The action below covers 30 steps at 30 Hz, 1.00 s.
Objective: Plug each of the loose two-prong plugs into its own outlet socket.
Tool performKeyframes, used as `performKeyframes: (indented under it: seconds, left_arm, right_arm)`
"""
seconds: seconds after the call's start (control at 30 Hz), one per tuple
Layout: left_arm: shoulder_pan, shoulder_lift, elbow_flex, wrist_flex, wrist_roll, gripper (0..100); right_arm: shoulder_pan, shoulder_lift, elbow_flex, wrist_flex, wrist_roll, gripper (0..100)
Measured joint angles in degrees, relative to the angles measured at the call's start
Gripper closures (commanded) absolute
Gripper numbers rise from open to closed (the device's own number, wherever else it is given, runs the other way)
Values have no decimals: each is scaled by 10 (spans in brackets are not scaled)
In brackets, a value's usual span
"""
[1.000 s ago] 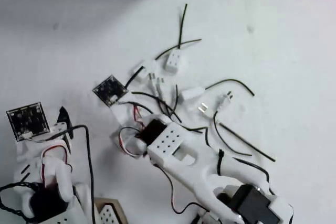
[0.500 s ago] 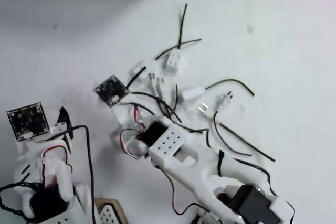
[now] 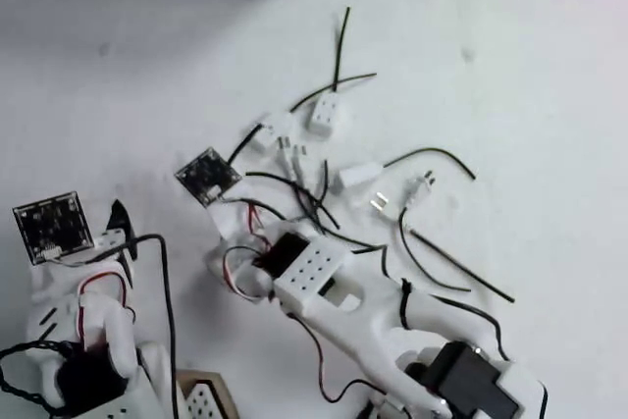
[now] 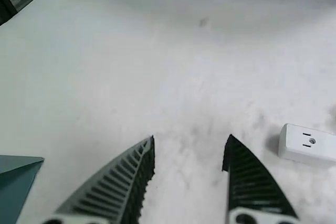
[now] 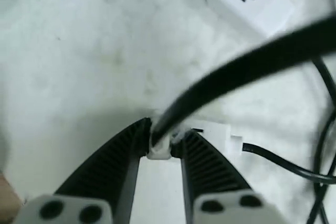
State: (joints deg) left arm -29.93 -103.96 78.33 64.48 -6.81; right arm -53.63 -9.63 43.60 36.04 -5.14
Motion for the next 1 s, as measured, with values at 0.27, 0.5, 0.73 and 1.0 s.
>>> performKeyframes:
  seconds: [0.27,0.5,0.73,1.0]
  left_arm:
    - [-1,1,0,0,0,782]
    - [-2,-2,0,0,0,782]
    - [-2,-2,0,0,0,781]
    - [-2,-1,2,0,0,778]
  right_arm:
    - [-1,17,-6,33,1,981]
    - [-1,17,-11,52,50,981]
    - [1,10,12,41,91,981]
    - [1,4,14,40,105,923]
